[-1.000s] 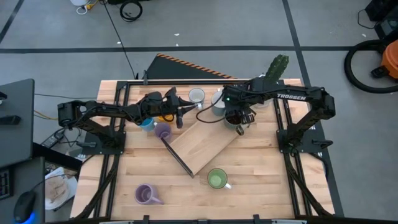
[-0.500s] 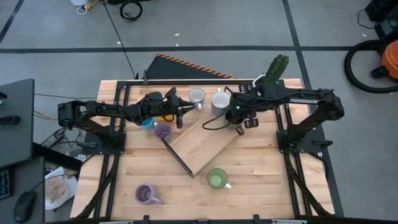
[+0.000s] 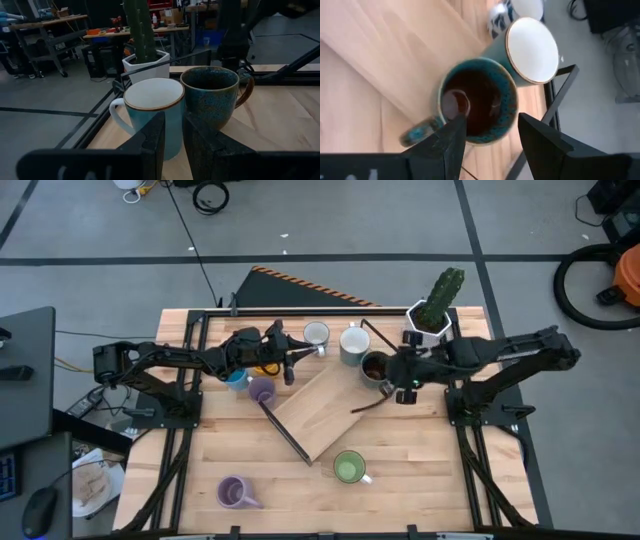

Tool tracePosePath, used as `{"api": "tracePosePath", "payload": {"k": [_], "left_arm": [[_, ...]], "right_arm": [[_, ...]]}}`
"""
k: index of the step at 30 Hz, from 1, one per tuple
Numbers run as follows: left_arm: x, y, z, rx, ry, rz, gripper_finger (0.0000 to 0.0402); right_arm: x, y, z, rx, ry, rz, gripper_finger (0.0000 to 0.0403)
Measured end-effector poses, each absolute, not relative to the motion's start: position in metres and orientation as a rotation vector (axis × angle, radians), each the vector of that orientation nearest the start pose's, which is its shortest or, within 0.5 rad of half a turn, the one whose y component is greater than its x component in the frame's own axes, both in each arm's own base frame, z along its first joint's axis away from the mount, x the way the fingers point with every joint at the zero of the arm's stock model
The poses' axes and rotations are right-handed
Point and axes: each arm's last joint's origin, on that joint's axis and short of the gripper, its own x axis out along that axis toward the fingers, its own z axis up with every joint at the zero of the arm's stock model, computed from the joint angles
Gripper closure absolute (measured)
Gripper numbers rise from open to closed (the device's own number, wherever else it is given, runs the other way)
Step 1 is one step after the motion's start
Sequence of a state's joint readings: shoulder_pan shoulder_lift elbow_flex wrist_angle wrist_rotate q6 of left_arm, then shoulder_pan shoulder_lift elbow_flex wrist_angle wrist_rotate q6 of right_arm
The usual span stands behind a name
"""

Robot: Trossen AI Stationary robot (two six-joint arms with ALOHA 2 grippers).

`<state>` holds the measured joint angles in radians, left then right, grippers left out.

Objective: Place coffee mugs
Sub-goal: Put the yellow mug on the shelf

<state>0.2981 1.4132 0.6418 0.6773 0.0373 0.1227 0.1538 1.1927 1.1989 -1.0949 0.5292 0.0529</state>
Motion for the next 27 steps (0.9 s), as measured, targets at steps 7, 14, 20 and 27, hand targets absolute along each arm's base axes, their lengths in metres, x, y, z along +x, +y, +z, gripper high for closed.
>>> {"api": "tracePosePath", "payload": {"k": [7,14,20,27], "left_arm": [[0.275,0.090,0.237,0.168,0.075,0.370,0.0331],[0.250,0.091,0.265,0.154,0.048,0.420,0.0331],[0.227,0.094,0.274,-0.026,0.086,0.501,0.0331],[0.229,0.100,0.284,-0.119,0.227,0.529,0.0331]], "right_arm": [[0.195,0.022,0.329,-0.217,0.731,-0.388,0.0217],[0.180,0.013,0.314,-0.208,0.523,-0.363,0.0217],[0.179,0.011,0.306,-0.328,0.270,-0.354,0.0217],[0.175,0.006,0.288,-0.432,0.157,-0.344,0.0217]]}}
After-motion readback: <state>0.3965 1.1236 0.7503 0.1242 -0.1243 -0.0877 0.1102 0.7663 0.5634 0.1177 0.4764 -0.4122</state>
